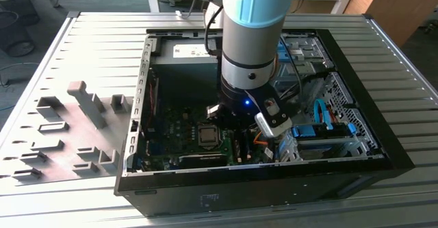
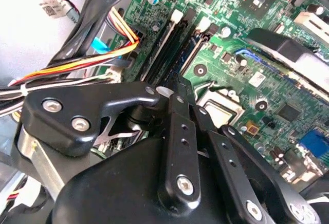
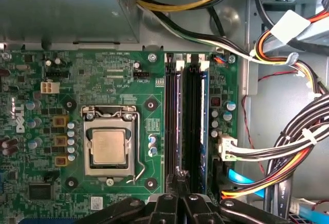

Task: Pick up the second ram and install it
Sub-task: 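Press down the second ram until it locks into place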

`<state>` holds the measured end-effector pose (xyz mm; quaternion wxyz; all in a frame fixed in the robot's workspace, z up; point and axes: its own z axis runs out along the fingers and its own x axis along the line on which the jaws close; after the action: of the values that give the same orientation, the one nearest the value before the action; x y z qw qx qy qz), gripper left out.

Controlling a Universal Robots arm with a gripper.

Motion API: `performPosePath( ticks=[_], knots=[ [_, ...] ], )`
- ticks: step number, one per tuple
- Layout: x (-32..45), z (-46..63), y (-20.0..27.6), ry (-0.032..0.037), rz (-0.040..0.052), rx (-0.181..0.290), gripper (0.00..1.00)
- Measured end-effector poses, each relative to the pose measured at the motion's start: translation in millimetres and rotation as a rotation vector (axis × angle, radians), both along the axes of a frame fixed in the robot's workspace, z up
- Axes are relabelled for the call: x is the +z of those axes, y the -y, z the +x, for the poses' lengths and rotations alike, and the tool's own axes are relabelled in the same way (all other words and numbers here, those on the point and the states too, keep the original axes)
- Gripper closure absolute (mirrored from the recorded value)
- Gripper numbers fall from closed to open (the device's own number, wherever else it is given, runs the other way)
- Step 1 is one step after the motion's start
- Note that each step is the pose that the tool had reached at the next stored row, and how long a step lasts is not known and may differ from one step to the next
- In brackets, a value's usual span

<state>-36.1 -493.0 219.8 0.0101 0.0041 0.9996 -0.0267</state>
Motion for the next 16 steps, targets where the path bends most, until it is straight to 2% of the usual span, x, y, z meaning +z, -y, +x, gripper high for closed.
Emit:
performPosePath(
  ticks=[6,9,11,12,16],
  knots=[
    [-3.4,0.1,0.2,0.0002,-0.0002,0.0,0.89],
    [-0.6,0.2,-0.1,0.0012,0.0002,0.0,0.89],
    [2.7,0.1,-1.1,0.0005,-0.0043,0.0,0.89],
    [2.9,0.0,-4.4,0.0005,-0.0067,0.0,0.89],
    [3.0,0.0,-22.6,0.0003,-0.013,0.0,0.89]
  ],
)
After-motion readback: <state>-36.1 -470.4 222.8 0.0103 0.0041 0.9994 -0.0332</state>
